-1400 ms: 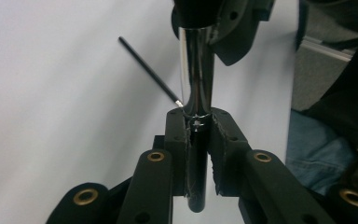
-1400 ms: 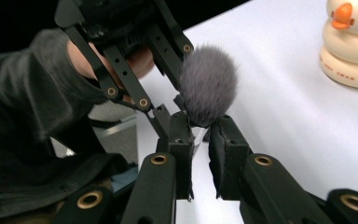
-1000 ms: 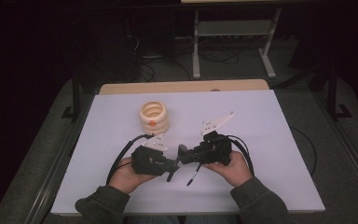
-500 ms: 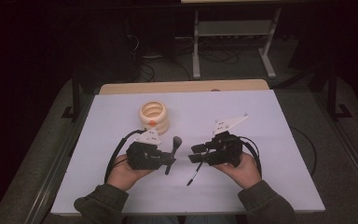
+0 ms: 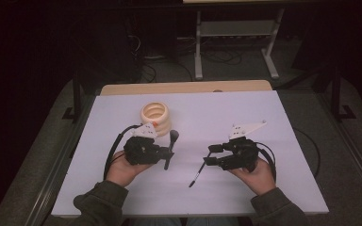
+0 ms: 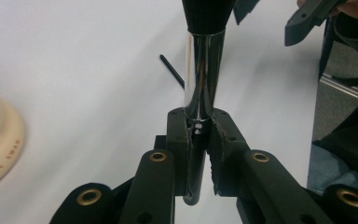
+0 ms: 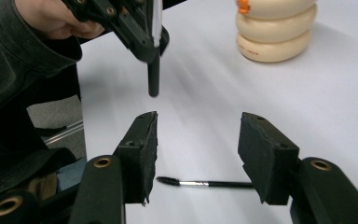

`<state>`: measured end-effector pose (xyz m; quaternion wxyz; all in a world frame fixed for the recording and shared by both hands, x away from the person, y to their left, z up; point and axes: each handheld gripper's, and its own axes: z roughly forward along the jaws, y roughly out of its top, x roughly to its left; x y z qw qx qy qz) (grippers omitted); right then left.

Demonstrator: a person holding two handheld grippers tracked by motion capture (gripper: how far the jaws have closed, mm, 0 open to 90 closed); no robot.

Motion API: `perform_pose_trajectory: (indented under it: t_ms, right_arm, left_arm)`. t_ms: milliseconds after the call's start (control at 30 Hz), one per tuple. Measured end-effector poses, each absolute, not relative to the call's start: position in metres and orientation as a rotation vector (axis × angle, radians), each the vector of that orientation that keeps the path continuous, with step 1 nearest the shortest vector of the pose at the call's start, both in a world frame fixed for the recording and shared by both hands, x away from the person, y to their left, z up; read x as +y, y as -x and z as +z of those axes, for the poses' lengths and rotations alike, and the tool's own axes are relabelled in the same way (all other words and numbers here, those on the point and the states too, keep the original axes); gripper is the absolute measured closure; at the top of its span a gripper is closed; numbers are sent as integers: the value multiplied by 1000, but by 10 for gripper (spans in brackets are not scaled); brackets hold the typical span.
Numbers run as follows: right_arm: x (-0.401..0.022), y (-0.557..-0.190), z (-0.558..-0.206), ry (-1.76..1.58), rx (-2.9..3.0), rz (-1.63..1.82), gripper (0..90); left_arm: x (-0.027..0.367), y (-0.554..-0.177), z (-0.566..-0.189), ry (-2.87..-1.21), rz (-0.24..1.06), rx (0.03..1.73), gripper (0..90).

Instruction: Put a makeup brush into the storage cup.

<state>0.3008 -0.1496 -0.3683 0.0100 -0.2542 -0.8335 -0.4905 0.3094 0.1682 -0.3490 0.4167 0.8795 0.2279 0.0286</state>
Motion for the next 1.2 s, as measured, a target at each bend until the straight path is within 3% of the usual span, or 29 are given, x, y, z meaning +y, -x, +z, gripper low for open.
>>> perform_pose_trajectory:
  t_ms: [1200]
  right_arm:
    - [-198, -289, -385, 991, -2626, -1527, 358]
  left_arm:
    - [190, -357, -321, -2143, 158, 702, 795]
